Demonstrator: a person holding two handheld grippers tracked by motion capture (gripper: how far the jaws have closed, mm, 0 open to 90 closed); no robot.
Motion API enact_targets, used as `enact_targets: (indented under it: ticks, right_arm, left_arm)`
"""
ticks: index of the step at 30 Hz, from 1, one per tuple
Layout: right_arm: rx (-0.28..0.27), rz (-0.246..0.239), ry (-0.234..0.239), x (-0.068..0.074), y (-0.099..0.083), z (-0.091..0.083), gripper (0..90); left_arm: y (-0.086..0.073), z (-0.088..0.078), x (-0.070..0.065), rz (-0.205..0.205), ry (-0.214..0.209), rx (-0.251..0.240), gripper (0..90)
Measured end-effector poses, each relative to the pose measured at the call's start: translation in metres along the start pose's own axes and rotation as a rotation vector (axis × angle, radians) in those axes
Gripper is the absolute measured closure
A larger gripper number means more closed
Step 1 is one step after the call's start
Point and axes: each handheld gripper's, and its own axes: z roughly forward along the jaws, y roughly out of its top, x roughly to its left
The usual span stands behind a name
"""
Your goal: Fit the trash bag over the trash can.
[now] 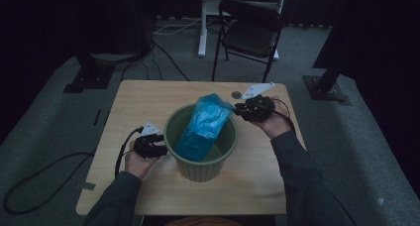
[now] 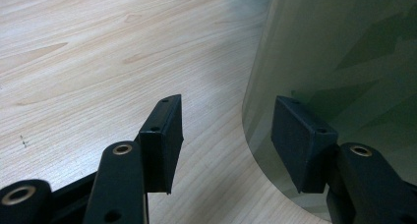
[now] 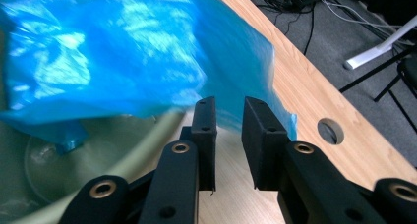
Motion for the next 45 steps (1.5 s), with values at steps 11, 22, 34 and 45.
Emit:
enact_targets:
  ticks: [11, 22, 34, 45]
  right_arm:
    - [0.023, 0.044, 0.011, -0.008, -0.02, 0.023, 74.7]
    - [0.0, 0.071, -0.035, -0.011, -0.021, 0.03, 72.8]
    - [0.014, 0.053, -0.015, -0.016, -0.017, 0.043, 84.0]
    - [-0.094, 0.115, 0.016, -0.021, -0.02, 0.022, 90.0]
  left_arm:
    - [0.0, 0.0, 0.0, -0.001, -0.001, -0.001, 45.9]
    - [0.0, 0.0, 0.0, -0.003, -0.002, -0.002, 45.9]
    - [0.0, 0.0, 0.0, -0.004, -0.003, -0.003, 45.8]
    - [0.0, -0.003, 0.001, -0.006, 0.0, -0.011, 45.8]
